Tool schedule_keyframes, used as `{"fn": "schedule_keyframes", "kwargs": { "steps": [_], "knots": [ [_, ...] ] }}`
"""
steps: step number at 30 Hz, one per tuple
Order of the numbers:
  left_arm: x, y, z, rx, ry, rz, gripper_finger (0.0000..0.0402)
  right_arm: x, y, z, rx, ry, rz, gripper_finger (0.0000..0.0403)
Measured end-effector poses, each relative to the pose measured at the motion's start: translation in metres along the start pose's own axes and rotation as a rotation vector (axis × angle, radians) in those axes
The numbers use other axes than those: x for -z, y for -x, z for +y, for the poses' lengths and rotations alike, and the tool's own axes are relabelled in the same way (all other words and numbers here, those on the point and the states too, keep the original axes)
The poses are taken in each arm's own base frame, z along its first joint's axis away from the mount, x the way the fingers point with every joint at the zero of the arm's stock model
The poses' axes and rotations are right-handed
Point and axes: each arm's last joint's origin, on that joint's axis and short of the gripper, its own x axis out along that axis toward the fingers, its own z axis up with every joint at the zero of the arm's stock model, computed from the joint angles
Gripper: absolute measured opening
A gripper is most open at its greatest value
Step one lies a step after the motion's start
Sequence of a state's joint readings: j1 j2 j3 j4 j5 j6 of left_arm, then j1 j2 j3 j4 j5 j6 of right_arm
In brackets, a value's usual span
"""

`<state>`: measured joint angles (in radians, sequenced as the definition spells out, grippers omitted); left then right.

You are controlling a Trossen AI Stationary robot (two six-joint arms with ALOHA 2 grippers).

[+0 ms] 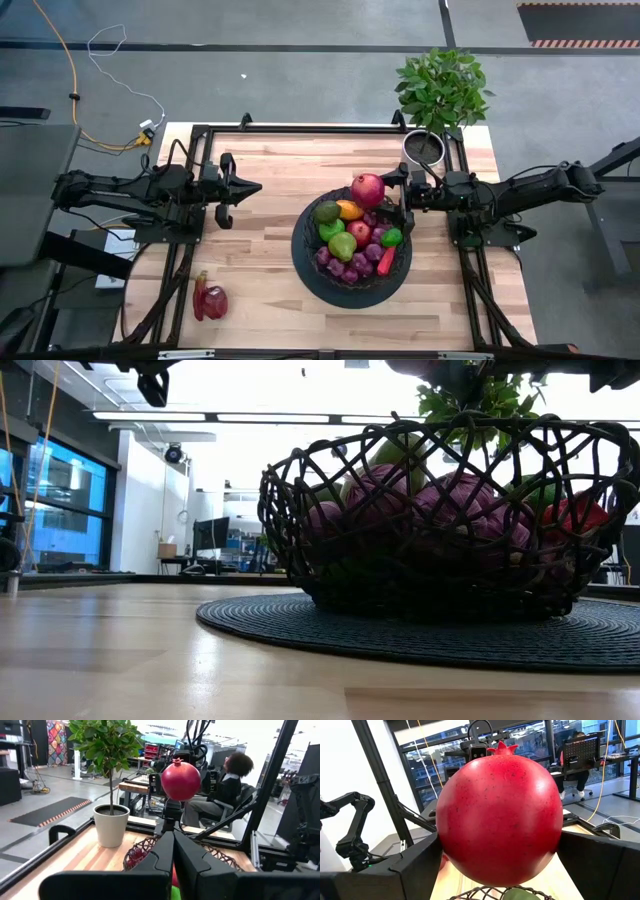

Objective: Build produce basket
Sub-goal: Put the red pomegranate into the basket

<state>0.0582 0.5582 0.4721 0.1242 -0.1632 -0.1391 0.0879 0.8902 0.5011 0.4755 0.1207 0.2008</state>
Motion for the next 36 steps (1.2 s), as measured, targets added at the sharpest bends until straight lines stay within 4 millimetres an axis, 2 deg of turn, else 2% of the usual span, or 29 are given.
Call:
{"fn": "schedule_keyframes", "kwargs": {
  "steps": [6,11,15,22,36],
  "knots": [
    [0.000,0.000,0.000,-0.001,-0.028,0.000,0.0000,0.004,0.000,-0.001,0.021,-0.020,0.059,0.0337],
    [0.000,0.000,0.000,-0.004,-0.028,-0.001,0.0000,0.017,-0.007,-0.009,0.157,-0.066,0.371,0.0337],
    [0.000,0.000,0.000,-0.009,-0.030,-0.001,0.0000,0.022,-0.019,-0.011,0.144,-0.033,0.492,0.0337],
    [0.000,0.000,0.000,-0.009,-0.031,0.004,0.0000,0.046,-0.032,-0.014,0.110,0.023,0.626,0.0337],
    [0.001,0.000,0.001,-0.032,-0.040,0.004,0.0000,0.071,-0.039,-0.018,0.067,0.151,0.763,0.0337]
  ]
}}
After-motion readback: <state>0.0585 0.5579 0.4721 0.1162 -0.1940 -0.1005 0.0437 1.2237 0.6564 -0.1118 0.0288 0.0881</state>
